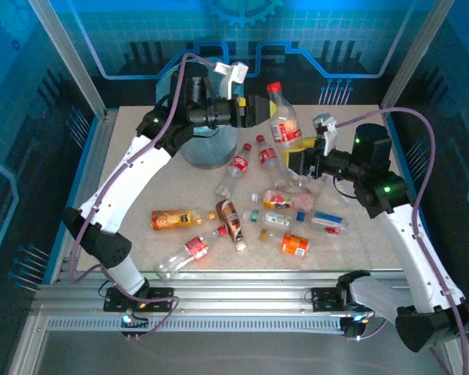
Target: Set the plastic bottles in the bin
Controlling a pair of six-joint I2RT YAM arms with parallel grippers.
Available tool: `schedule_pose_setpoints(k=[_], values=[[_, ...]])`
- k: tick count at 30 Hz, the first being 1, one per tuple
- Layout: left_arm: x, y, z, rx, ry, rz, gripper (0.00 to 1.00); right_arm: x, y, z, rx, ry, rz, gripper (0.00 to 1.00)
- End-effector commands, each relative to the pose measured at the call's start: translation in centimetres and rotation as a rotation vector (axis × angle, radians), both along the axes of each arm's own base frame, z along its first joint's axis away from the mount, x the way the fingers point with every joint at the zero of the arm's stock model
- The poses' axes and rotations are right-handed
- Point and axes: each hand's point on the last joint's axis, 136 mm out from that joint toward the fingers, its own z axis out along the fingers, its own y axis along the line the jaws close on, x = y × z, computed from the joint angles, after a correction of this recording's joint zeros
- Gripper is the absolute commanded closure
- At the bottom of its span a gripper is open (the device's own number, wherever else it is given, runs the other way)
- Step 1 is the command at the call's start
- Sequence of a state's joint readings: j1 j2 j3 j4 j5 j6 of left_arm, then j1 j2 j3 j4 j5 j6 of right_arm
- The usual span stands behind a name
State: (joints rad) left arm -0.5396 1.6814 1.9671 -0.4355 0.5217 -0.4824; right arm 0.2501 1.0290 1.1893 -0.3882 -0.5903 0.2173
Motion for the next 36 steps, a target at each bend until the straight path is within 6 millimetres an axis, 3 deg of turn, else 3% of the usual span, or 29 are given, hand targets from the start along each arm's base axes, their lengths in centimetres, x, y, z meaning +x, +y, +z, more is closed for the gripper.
schedule_pose_setpoints(k=[1,8,22,27,32,36], values=[[-0.6,-0.4,1.9,-0.046,-0.021,-0.023,0.26,-2.3,1.1,0.3,0.039,0.02,0.093,0.53],[-1.0,-0.3,2.9,-0.064,-0.048,-0.02,0.32,-3.5,1.2,-0.4,0.03,0.038,0.118,0.54],[-0.4,0.2,2.4,-0.031,-0.06,0.025,0.62,-3.5,1.6,-1.3,-0.007,0.06,0.149,0.54],[-0.2,0.2,1.9,-0.02,-0.059,0.033,0.56,-3.5,1.8,-1.3,-0.001,0.065,0.166,0.55],[0.1,0.1,1.6,-0.014,-0.058,0.034,0.59,-3.6,2.1,-1.2,-0.003,0.065,0.18,0.55],[0.2,0.1,1.6,-0.014,-0.055,0.039,0.74,-3.6,2.1,-1.7,-0.015,0.079,0.179,0.55]])
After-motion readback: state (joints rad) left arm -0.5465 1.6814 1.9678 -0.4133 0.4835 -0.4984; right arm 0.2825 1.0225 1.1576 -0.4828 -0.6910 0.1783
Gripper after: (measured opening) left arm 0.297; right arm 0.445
